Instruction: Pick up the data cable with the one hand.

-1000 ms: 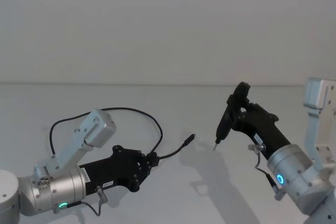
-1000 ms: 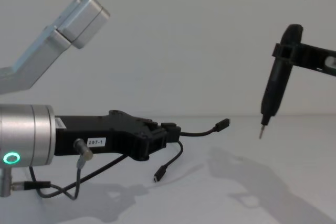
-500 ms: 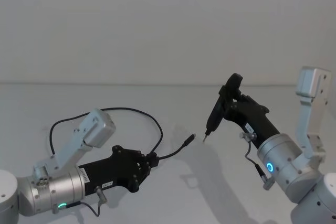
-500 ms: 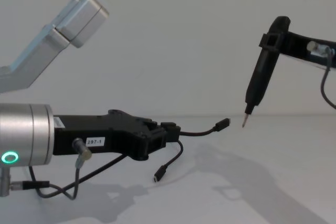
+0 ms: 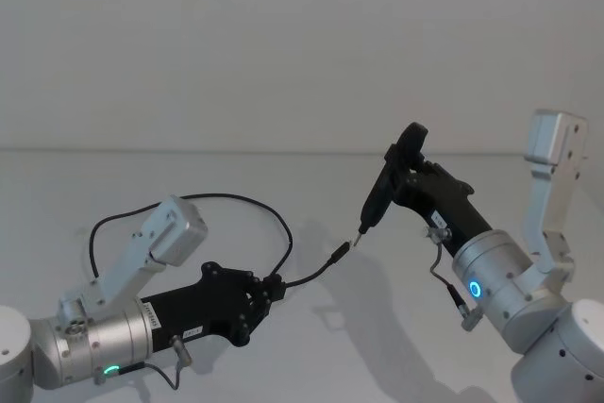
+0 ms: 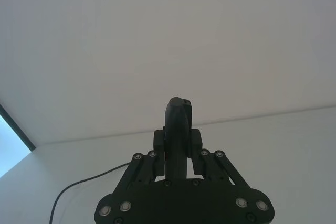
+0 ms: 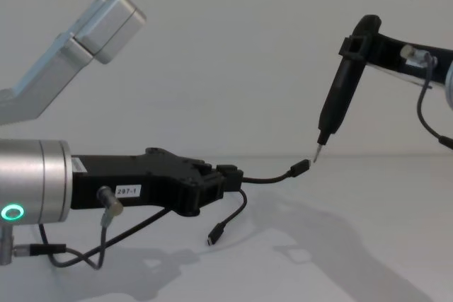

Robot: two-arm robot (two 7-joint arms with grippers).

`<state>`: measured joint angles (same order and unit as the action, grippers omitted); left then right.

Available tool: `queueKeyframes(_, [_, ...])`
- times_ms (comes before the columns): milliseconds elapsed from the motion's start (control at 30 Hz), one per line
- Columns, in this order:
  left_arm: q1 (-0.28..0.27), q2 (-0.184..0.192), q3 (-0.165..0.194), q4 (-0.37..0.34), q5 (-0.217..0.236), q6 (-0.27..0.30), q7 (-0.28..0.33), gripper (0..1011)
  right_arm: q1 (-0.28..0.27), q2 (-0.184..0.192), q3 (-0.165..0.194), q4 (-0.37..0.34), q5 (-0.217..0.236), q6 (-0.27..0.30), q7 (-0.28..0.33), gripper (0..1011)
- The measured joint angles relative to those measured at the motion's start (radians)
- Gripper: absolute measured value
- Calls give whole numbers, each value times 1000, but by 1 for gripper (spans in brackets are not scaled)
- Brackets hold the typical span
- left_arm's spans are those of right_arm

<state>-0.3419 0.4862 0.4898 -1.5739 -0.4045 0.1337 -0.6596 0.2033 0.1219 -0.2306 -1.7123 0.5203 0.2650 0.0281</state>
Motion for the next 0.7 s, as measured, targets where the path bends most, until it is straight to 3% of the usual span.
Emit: queueKeyframes(700, [0,0,0,-1,0,0,0,40,20,-1,-17,34,20,-16,9,279])
